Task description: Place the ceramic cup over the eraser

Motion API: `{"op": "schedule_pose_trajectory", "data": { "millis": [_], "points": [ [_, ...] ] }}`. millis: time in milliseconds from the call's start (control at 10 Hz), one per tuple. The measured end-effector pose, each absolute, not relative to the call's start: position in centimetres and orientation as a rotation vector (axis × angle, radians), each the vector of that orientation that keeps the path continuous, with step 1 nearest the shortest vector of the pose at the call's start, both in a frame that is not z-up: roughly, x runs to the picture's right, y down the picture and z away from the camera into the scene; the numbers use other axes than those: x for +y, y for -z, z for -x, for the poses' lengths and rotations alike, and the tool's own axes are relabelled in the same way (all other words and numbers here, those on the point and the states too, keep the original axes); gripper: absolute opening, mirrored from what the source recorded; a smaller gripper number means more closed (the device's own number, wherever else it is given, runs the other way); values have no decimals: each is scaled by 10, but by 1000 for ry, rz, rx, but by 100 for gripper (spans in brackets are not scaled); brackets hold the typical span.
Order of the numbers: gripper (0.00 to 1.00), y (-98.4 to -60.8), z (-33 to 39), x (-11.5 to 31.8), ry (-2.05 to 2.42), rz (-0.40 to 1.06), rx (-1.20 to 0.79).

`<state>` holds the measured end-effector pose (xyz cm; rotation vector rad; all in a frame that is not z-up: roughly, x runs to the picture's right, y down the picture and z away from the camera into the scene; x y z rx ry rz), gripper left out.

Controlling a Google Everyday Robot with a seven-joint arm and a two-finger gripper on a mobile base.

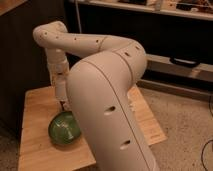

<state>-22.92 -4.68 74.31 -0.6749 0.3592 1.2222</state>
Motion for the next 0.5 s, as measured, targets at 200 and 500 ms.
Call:
{"op": "schedule_pose_trajectory", "data": {
  "millis": [200,500],
  "points": [
    [6,-748,231,-45,-1220,682,357],
    [6,-755,233,-42,-1216,687,363]
  ]
}}
